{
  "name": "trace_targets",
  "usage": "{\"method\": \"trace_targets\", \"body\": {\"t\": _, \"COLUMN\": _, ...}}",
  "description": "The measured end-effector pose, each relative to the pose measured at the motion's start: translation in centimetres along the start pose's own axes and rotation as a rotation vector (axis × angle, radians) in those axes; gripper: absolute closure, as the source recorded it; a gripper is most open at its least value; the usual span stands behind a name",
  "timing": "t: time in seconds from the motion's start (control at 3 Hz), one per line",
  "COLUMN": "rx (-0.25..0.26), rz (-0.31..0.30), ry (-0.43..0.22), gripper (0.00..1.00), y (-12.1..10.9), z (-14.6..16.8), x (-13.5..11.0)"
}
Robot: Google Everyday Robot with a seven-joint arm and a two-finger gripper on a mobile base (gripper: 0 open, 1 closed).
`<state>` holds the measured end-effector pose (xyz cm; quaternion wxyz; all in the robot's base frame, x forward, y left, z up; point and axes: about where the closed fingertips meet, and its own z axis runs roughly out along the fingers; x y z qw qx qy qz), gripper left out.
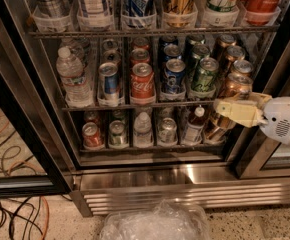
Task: Pick orange can from middle shelf of fridge
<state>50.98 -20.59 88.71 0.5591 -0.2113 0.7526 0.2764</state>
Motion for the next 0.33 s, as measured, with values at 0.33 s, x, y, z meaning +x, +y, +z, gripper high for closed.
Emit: {"method": "trace_targets", "body": {"t": 0.33, "rx": -0.038, "rz": -0.002, "ry": 0.008, "gripper": 1.0, "y": 1.0, "z": 0.07, "x": 0.1}}
